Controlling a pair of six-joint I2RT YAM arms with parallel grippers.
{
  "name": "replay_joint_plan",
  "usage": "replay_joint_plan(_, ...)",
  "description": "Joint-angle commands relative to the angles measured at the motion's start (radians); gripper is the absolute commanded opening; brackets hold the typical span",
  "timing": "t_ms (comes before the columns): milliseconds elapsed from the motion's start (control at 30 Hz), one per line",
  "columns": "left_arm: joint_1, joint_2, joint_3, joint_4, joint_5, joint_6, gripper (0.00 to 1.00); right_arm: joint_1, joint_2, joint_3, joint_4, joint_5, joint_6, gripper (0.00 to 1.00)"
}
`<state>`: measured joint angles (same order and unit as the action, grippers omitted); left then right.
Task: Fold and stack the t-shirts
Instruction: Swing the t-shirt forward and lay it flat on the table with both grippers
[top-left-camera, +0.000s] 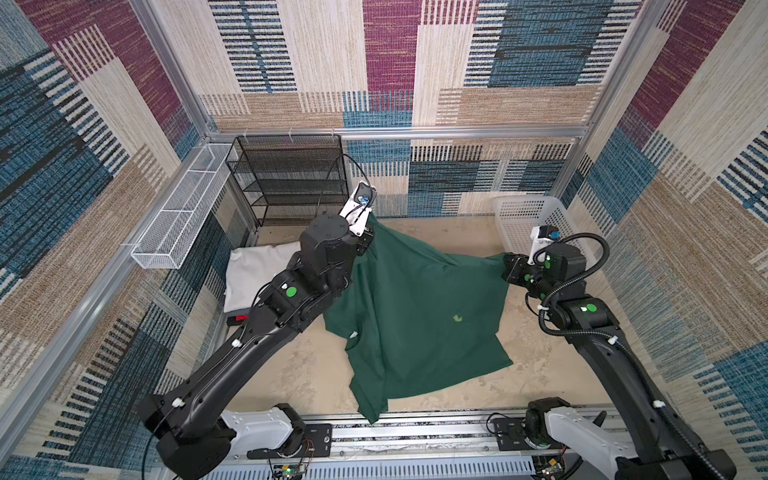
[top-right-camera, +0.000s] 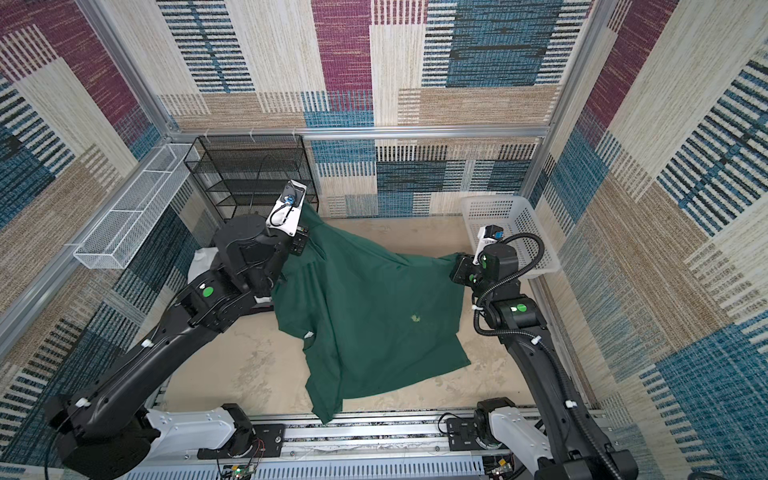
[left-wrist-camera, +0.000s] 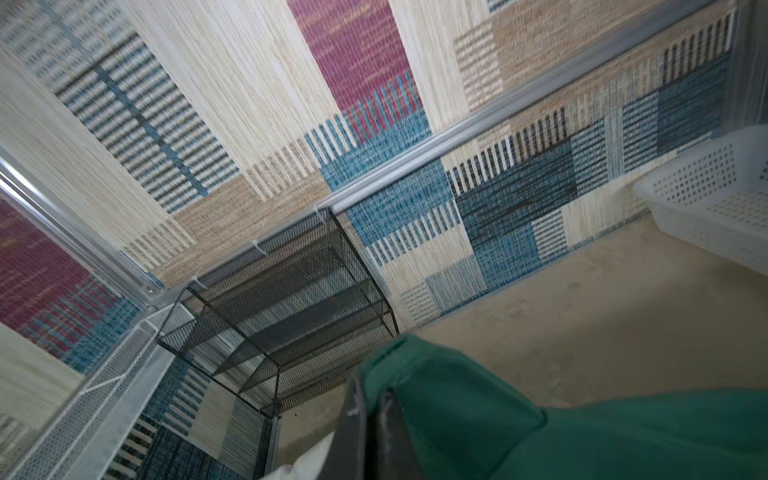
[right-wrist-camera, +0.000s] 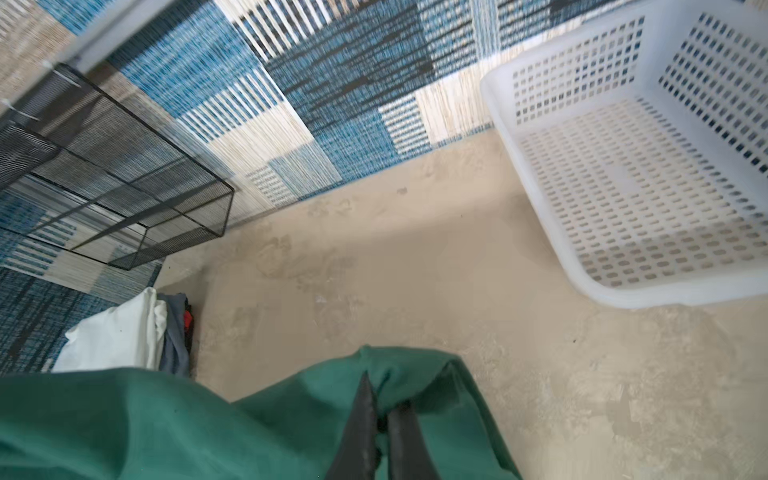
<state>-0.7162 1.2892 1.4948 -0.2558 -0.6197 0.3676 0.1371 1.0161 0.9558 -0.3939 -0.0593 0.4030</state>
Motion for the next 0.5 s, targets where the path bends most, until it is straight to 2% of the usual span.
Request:
replay_joint_plan(0,0.074,0.068,-0.046,0.046,0.119,-0.121,0.0,0.001,0.067,-0.035,0.156,0.024,0.02,0.0)
replay_joint_plan(167,0.236,0.214,-0.047,0.093,0.269,-0.188,0.0,0.0,0.245,-0.038,0.248,0.042,0.014,0.0)
replay_joint_plan(267,0.272,0.332,-0.006,0.124,0.303,-0.152,0.0,-0.001,0.353,-0.005,0.299,0.069,0.009,0.0)
replay_joint_plan(367,0.297,0.468,0.089,0.122,0.357,-0.121,0.0,-0.001,0.466,0.049,0.336,0.102,-0.004,0.0)
replay_joint_plan(467,0.324,0.633,0.243,0.052,0.362,-0.124,0.0,-0.001,0.59,0.133,0.32,0.102,-0.016,0.0)
